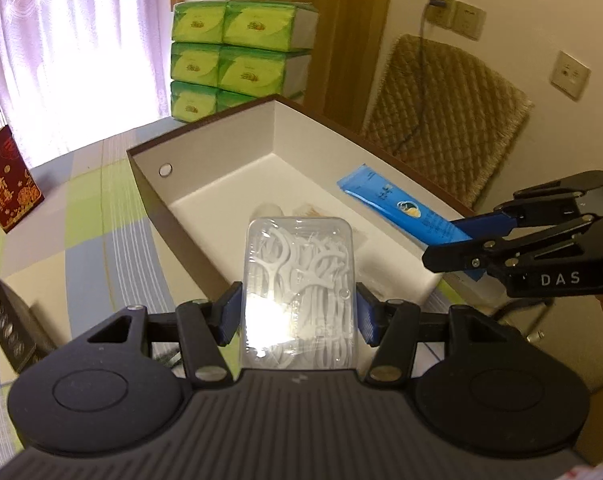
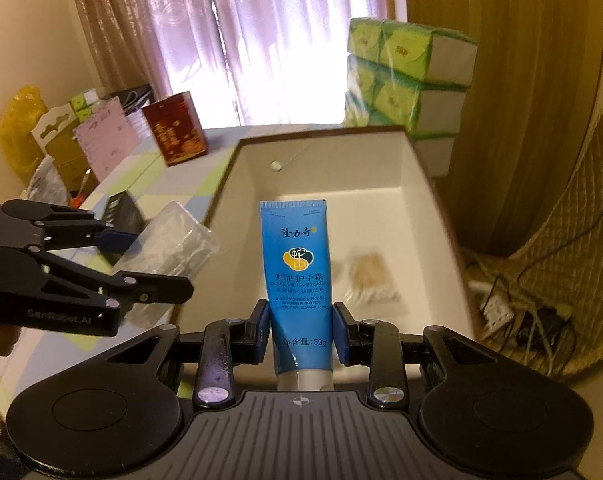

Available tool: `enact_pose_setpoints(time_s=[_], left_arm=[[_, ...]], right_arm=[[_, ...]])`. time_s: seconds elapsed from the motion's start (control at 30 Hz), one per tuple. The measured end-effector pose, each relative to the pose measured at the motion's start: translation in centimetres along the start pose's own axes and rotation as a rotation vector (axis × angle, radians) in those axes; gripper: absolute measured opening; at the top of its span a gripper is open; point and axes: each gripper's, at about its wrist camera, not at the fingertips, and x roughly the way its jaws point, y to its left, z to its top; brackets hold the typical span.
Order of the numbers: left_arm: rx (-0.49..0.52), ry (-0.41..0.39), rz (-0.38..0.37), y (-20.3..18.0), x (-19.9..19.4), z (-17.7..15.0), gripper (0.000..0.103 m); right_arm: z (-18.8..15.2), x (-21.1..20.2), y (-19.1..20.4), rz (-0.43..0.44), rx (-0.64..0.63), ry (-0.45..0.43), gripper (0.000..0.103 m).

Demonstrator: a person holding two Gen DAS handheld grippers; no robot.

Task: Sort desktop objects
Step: 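Carry the blue tube and floss-pick case over the open box with both tools, then open both tools to drop the tube and floss-pick case into the box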

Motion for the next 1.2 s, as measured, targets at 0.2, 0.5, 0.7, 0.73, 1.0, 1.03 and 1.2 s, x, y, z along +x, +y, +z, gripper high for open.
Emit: enact_pose_setpoints(time_s=[0.2, 0.5, 0.7, 0.73, 1.0, 1.03, 1.2], left_arm=[[-0.029, 0.012, 0.021, 1.2, 3.3, 3.0, 0.052], [-0.027, 0.037, 0.068, 3.1, 7.9, 6.4, 0.052], [-0.034, 0.063, 0.114, 4.8, 11.5, 8.9, 0.052], [-0.035, 0.067, 0.122, 5.0, 12.1, 9.3, 0.052], [-0.012, 0.147, 0.148, 6.0, 17.0, 10.7, 0.052], [-0.004, 0.158, 0.149, 6.1, 17.5, 10.7, 0.052], [0.009, 0.209, 0.147, 6.6, 19.6, 10.4, 0.052]], right_arm=[[3.3, 3.5, -2.3, -0.019, -0.053, 0.016, 0.03], [6.8, 8.9, -4.0, -0.019, -0.116, 0.071, 0.03], [8.4, 12.8, -4.8, -0.033, -0.155, 0.113, 0.03], [8.6, 13.4, -5.0, -0.038, -0.158, 0.12, 0.03], [8.8, 17.3, -6.3, -0.064, -0.157, 0.188, 0.03], [8.7, 17.6, -6.4, -0.067, -0.157, 0.193, 0.03], [8.8, 18.5, -6.6, -0.082, -0.178, 0.208, 0.03]])
